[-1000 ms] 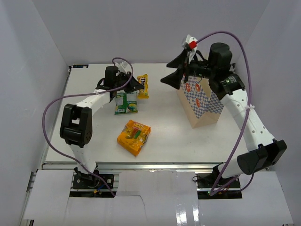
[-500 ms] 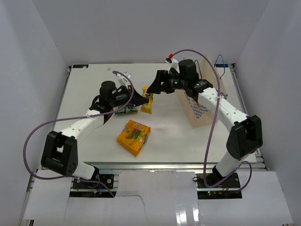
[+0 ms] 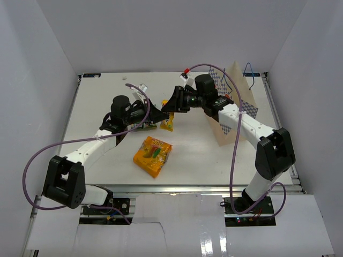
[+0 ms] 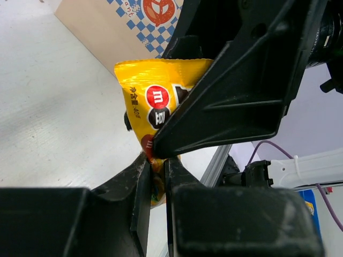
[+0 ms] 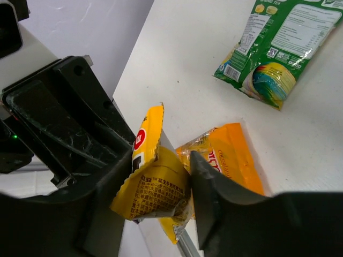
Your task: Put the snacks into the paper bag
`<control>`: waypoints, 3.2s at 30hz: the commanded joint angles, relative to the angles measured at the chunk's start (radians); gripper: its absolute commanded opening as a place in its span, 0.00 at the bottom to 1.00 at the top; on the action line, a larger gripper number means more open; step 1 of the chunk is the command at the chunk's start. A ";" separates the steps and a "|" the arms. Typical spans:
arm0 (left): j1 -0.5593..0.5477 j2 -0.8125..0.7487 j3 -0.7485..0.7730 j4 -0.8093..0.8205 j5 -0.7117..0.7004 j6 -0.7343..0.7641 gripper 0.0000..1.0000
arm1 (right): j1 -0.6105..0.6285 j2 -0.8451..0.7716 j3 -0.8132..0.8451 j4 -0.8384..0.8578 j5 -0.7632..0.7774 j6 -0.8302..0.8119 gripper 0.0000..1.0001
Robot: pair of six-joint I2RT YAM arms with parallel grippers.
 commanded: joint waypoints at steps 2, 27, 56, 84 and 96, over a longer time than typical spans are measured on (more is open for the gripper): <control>-0.005 -0.049 0.002 0.043 0.005 -0.015 0.19 | 0.004 -0.013 -0.007 0.082 -0.043 0.016 0.40; -0.002 -0.346 -0.135 -0.225 -0.101 0.176 0.98 | -0.205 -0.125 0.463 -0.050 -0.153 -0.666 0.08; 0.170 -0.020 0.076 -0.554 -0.496 0.150 0.98 | -0.555 -0.351 0.113 -0.129 0.096 -0.838 0.56; 0.233 0.586 0.464 -0.624 -0.453 0.393 0.83 | -0.390 -0.348 0.153 -0.415 -0.471 -1.044 0.90; 0.231 0.544 0.416 -0.592 -0.342 0.377 0.15 | -0.145 -0.238 0.047 -0.286 -0.383 -0.776 0.96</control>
